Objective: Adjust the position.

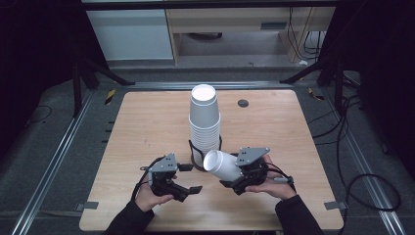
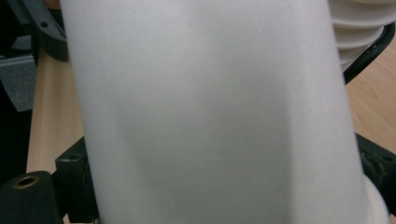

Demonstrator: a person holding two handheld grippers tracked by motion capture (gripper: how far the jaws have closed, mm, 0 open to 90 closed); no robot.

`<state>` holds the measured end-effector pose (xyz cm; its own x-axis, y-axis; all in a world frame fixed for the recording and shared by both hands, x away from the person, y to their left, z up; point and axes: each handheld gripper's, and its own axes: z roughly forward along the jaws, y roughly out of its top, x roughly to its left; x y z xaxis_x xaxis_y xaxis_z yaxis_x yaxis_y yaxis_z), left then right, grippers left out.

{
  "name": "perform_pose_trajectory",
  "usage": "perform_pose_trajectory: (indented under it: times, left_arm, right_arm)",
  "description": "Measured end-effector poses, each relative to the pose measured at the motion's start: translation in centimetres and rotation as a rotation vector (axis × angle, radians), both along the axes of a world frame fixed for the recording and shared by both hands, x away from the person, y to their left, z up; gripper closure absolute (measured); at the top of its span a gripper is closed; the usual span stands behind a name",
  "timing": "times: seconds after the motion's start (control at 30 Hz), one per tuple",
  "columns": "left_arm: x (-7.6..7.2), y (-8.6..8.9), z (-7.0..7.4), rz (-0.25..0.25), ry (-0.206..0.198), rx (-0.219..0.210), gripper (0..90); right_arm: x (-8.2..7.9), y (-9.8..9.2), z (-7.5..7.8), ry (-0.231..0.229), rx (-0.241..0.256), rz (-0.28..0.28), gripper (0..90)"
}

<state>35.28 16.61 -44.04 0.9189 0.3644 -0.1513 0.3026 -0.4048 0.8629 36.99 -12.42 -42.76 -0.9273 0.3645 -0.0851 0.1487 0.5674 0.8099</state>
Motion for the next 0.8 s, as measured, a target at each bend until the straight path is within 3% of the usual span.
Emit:
perform_pose_trajectory:
  times: [0.03, 0.43, 0.8]
  left_arm:
    - [0.1, -0.1, -0.2, 0.000, 0.003, 0.008, 16.6]
    - [0.2, -0.8, -0.5, -0.011, 0.009, 0.033, 16.8]
    - [0.4, -2.0, -0.2, -0.018, 0.011, 0.036, 16.5]
  right_arm:
    - [0.2, 0.3, -0.1, -0.005, -0.032, 0.007, 9.3]
    - [0.2, 2.2, -1.3, -0.035, -0.167, 0.016, 9.3]
    - [-0.1, 3.2, -2.0, -0.049, -0.235, 0.031, 9.2]
